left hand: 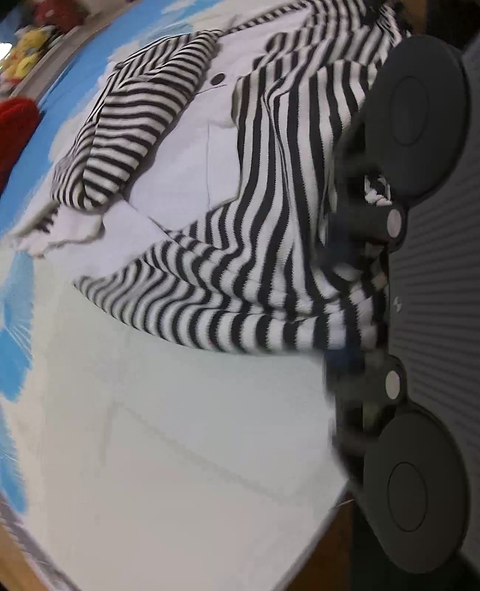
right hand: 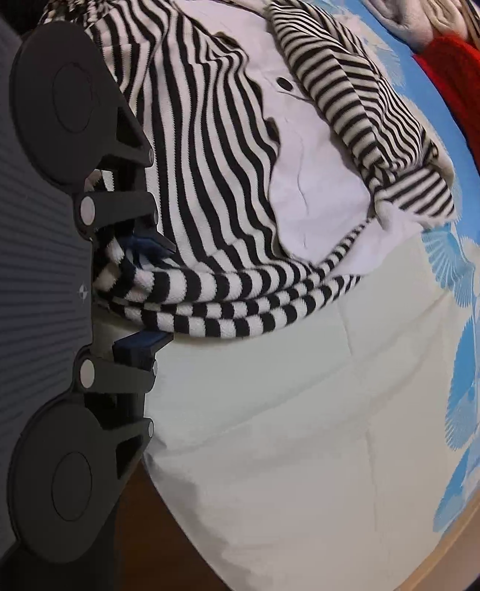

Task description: Fold small clothes

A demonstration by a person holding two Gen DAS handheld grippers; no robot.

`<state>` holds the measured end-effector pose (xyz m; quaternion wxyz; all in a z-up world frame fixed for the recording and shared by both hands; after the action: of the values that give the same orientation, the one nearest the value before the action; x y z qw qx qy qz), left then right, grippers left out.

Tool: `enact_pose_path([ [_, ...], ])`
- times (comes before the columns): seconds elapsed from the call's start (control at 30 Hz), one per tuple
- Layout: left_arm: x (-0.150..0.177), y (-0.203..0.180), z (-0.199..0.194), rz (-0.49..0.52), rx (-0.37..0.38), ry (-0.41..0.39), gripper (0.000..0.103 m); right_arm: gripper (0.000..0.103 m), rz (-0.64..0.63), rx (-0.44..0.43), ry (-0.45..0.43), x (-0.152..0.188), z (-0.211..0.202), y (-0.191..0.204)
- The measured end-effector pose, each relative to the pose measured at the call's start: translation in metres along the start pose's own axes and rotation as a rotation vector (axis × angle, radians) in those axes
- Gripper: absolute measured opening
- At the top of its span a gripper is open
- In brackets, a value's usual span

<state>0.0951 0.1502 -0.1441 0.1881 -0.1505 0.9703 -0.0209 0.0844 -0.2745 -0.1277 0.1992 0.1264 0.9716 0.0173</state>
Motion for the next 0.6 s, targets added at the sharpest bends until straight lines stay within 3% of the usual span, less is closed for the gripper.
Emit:
enact_pose_path([
  [0.03, -0.002, 0.000, -0.002, -0.006, 0.010, -0.012, 0.008, 0.022, 0.000, -0.014, -0.005, -0.001, -0.001, 0.001],
  [0.07, -0.003, 0.002, -0.003, -0.019, 0.016, -0.020, 0.008, 0.015, 0.013, -0.028, -0.017, -0.003, -0.004, 0.002],
  [0.13, -0.004, 0.004, -0.006, -0.030, 0.022, -0.030, 0.008, 0.013, 0.037, -0.031, -0.061, -0.010, -0.010, -0.001],
  [0.23, -0.001, 0.002, -0.004, -0.021, 0.026, -0.015, 0.009, 0.012, 0.063, -0.032, -0.080, -0.014, -0.012, -0.004],
  [0.3, 0.000, 0.003, -0.001, -0.027, 0.020, 0.003, 0.017, 0.013, 0.065, -0.027, -0.047, -0.011, -0.006, -0.005],
  [0.33, 0.000, 0.006, 0.000, -0.040, 0.016, 0.012, 0.027, 0.015, 0.067, -0.025, -0.020, -0.007, -0.002, -0.005],
  [0.37, 0.001, 0.007, 0.001, -0.050, 0.017, 0.017, 0.030, 0.021, 0.067, -0.016, 0.000, -0.004, 0.002, -0.005],
  [0.5, 0.000, 0.006, 0.002, -0.055, 0.024, 0.020, 0.034, 0.033, 0.030, 0.002, -0.002, -0.003, 0.001, -0.003],
  [0.6, 0.001, 0.004, 0.002, -0.042, 0.021, 0.020, 0.037, 0.035, 0.019, 0.007, -0.002, -0.003, 0.002, -0.002],
])
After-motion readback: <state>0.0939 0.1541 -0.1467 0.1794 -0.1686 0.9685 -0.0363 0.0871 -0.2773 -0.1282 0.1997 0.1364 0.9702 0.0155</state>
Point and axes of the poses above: each gripper's, at about its wrist camera, not at the fingertips, and z roughly the way its jaws point, y to its left, x to its underside, the point moved 9 cm from there along z, roughly the way its jaws point, and after that the axes turned 4 degrees about z, right-handed, at the moved point
